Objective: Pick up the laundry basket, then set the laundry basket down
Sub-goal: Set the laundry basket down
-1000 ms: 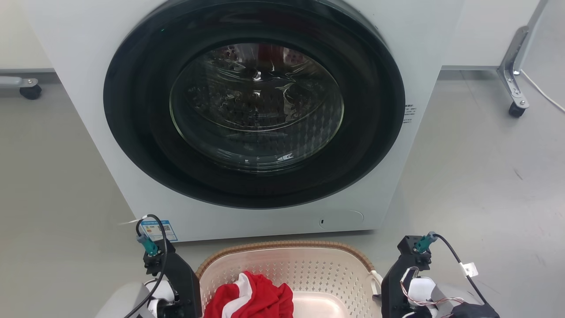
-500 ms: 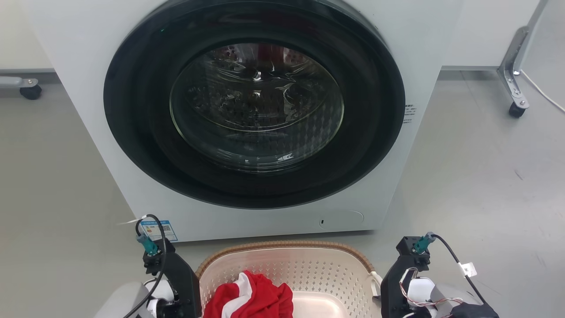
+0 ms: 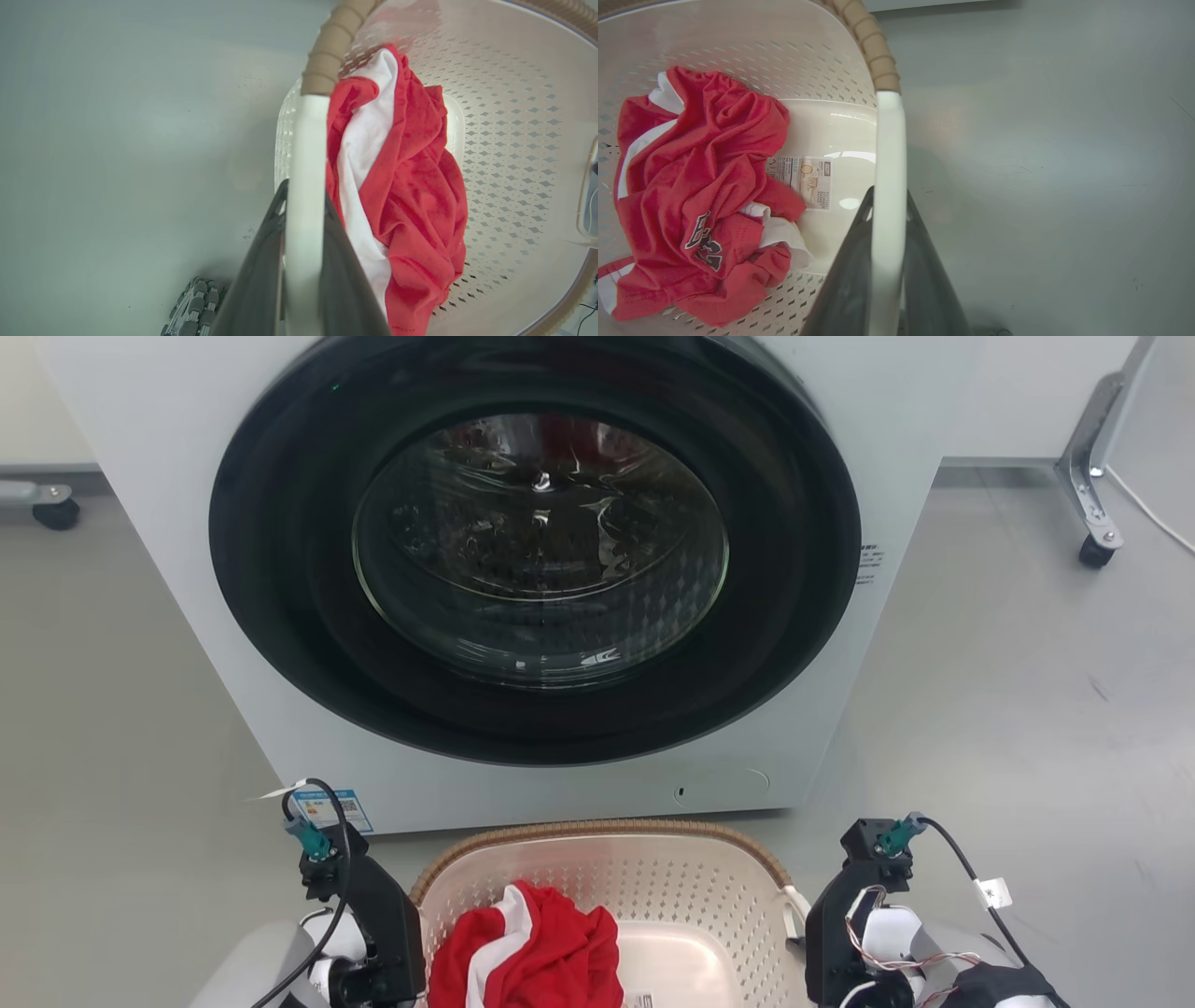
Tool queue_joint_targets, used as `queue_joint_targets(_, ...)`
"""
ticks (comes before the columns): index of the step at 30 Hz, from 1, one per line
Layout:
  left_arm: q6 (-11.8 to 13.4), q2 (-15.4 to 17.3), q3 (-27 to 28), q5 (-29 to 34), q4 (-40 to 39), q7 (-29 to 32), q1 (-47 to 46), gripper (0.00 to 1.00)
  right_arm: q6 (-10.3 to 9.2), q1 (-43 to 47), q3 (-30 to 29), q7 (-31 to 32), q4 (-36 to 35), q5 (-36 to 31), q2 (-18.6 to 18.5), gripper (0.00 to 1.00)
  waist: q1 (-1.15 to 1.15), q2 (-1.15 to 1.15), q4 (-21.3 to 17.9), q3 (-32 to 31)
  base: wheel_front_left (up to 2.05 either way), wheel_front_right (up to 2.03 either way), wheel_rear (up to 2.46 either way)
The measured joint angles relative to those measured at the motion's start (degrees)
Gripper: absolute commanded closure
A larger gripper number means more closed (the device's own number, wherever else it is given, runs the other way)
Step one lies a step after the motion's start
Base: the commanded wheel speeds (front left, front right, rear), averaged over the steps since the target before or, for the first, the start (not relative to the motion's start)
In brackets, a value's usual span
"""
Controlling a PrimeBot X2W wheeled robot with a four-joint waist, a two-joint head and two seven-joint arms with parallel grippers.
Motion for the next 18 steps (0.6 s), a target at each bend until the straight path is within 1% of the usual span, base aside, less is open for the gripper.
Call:
queue_joint_targets(8, 0.0, 0.46, -1.19, 0.32, -2.01, -3.35, -0.12, 1.0, -0.04, -1.09, -0.04, -3.19, -0.16, -0.03, -0.15, 1.0, 0.0, 0.0, -0.22, 3.16, 0.0, 0.0, 0.0)
queue_joint_targets(10, 0.0, 0.53, -1.45, 0.55, -2.47, -4.44, -0.36, 1.0, -0.42, -1.66, -0.03, -4.35, -0.36, -0.23, -0.22, 1.0, 0.0, 0.0, -0.28, 4.35, 0.0, 0.0, 0.0)
queue_joint_targets(18, 0.0, 0.42, -1.98, 1.36, -3.63, -8.81, -2.09, 1.0, -0.51, -3.21, 0.43, -8.77, -1.09, -1.82, -0.87, 1.0, 0.01, 0.0, -0.36, 9.99, 0.0, 0.0, 0.0)
